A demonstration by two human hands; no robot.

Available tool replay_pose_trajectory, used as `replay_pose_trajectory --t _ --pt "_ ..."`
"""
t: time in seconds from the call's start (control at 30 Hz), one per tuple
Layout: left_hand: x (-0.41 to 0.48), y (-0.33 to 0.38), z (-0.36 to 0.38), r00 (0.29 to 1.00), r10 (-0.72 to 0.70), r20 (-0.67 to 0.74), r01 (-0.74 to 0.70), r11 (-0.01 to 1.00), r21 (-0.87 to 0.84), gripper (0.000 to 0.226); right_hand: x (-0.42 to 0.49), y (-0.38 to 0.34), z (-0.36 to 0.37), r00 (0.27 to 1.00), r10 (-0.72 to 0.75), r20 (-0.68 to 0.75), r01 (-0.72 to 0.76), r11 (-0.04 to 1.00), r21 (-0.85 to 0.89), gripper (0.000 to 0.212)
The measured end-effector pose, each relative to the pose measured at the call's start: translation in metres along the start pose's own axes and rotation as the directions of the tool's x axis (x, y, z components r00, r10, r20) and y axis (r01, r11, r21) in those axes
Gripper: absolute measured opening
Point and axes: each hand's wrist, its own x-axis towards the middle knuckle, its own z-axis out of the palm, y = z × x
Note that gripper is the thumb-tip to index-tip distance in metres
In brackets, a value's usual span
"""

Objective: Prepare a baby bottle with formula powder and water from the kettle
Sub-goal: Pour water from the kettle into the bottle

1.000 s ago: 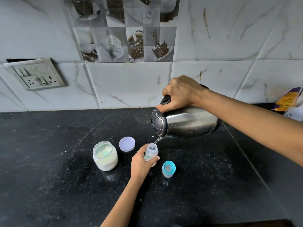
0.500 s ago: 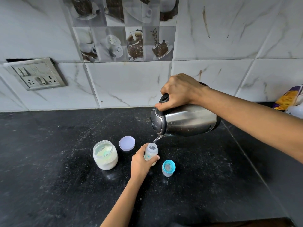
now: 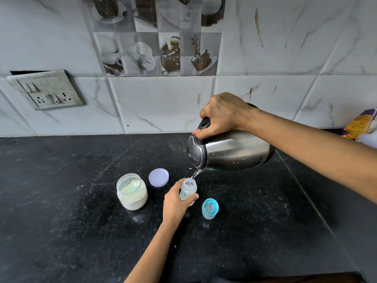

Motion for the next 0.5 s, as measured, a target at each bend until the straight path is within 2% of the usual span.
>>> replay_pose_trajectory --t 0.5 --pt "0.000 -0.002 0.000 1.000 0.008 0.001 -0.008 1.000 0.001 0.055 0.000 -0.004 0.011 0.999 -0.005 0.038 0.005 1.000 -0.006 0.061"
